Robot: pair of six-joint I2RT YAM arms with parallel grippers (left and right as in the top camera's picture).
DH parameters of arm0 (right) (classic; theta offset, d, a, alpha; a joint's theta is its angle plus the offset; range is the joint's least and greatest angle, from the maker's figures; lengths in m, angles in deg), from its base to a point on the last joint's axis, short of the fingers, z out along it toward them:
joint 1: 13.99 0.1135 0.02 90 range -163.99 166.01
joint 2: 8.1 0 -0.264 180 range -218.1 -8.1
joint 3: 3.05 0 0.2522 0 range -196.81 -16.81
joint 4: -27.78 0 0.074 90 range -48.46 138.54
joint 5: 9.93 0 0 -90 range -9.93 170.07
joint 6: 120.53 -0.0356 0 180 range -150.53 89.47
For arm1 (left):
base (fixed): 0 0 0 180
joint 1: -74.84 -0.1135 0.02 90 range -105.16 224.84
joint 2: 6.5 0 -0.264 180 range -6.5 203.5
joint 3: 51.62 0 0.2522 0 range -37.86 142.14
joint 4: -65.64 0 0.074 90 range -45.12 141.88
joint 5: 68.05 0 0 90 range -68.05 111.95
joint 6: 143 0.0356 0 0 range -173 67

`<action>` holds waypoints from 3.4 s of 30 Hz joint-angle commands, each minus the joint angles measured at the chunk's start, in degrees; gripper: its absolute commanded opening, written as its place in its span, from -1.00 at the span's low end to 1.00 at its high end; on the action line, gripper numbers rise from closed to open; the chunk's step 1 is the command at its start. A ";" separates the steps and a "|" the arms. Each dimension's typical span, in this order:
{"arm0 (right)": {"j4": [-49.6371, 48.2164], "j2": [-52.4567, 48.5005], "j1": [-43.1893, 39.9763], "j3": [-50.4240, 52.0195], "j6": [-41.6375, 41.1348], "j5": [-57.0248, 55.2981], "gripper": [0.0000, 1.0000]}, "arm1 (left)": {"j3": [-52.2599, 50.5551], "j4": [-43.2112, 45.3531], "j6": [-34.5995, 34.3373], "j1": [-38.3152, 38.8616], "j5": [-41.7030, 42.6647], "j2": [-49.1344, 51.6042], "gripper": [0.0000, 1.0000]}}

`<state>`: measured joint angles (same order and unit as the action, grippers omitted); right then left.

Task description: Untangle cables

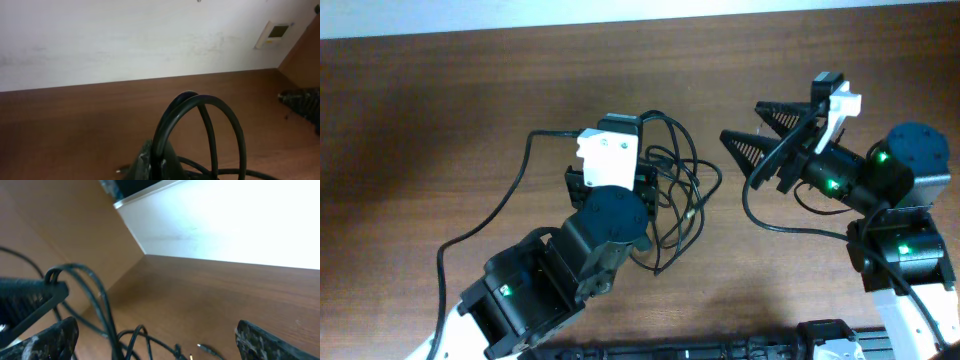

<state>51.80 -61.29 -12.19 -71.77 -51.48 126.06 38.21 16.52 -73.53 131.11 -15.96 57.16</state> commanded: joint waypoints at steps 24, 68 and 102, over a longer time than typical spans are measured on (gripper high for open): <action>26.49 -4.70 -0.31 -0.35 8.52 -8.55 0.97 | 1.22 11.10 0.50 -0.17 -3.30 -3.67 -1.00; 11.82 -5.68 4.94 -0.35 12.87 17.42 0.90 | 1.22 18.21 -4.48 -0.17 -0.63 1.66 -0.98; -2.05 -5.79 6.05 -0.35 16.04 31.87 -0.92 | 1.22 6.47 -4.50 -0.17 -5.22 1.75 -0.41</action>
<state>51.25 -67.41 -6.64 -71.62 -36.05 152.82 38.54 24.37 -78.06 130.96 -20.35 59.09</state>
